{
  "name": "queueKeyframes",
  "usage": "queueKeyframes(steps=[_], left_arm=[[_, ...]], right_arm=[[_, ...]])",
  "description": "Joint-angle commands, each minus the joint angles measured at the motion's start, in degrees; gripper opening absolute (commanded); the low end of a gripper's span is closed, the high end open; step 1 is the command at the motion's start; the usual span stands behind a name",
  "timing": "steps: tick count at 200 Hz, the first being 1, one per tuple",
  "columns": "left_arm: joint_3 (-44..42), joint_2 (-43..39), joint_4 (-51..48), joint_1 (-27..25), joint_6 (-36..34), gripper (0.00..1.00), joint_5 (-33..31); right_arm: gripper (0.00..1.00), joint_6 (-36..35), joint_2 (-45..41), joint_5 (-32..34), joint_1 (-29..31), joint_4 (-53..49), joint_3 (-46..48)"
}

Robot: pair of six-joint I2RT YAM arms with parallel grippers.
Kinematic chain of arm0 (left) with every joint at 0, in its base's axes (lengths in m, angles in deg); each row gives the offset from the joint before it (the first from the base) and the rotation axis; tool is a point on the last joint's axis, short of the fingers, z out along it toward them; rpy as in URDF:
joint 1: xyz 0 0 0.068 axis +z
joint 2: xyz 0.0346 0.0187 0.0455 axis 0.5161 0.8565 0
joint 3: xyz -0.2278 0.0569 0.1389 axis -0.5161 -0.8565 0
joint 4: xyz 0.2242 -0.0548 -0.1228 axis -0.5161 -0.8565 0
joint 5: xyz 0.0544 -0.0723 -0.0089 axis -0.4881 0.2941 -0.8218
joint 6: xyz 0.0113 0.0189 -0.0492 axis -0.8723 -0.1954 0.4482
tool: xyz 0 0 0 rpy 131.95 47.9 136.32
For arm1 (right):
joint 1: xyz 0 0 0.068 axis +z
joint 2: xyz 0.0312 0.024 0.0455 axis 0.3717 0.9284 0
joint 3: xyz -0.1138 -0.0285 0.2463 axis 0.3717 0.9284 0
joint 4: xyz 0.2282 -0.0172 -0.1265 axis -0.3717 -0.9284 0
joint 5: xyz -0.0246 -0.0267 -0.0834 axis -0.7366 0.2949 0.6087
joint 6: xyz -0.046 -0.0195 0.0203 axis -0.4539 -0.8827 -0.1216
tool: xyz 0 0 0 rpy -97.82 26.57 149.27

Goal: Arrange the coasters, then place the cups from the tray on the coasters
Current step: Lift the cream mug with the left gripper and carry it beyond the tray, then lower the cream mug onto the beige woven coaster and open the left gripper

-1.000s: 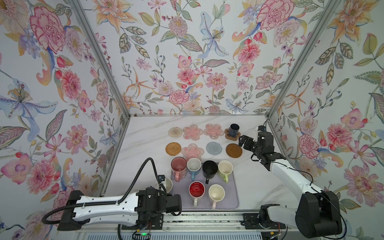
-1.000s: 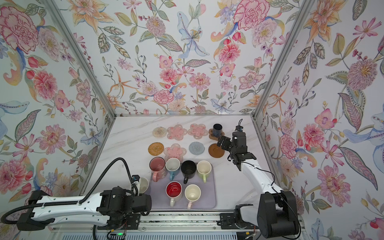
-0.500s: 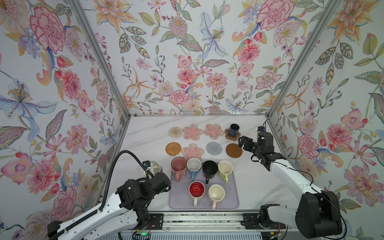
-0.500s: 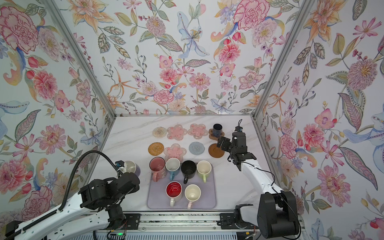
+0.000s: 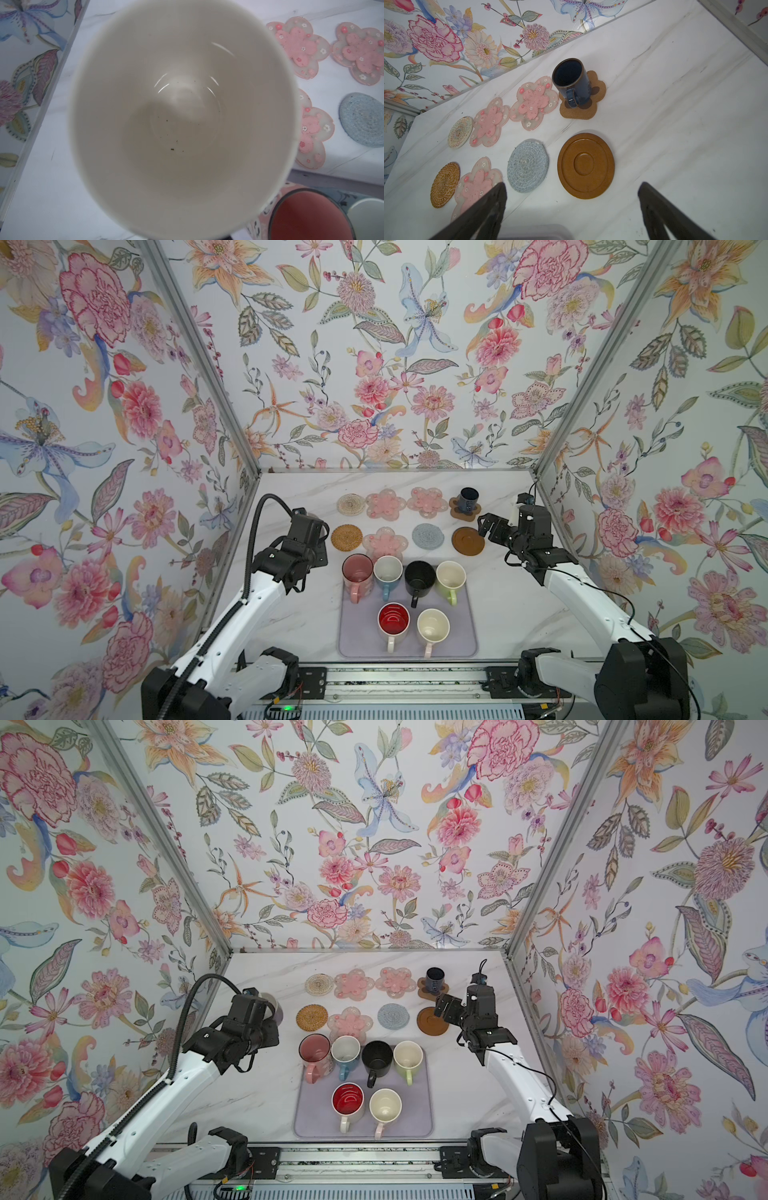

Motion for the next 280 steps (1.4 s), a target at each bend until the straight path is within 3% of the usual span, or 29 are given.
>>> queueKeyframes(steps=[1, 102, 221, 280], left_arm=[[5.7, 5.1, 13.0, 1.6, -7.7, 0.0, 6.2], [23.9, 33.9, 19.5, 4.8, -13.1, 0.0, 13.4], [39.7, 50.6, 13.8, 5.6, -13.6, 0.0, 13.8], [42.4, 53.6, 11.2, 5.6, -14.1, 0.0, 13.0]], right_arm=[[0.99, -1.4, -1.3, 0.2, 0.5, -4.0, -2.7], [0.99, -3.7, -2.4, 0.2, 0.6, -7.9, -3.9], [0.99, -4.4, -2.1, 0.6, 0.5, -8.3, -3.2], [0.99, -4.6, -1.7, 0.6, 0.6, -8.4, -3.2]])
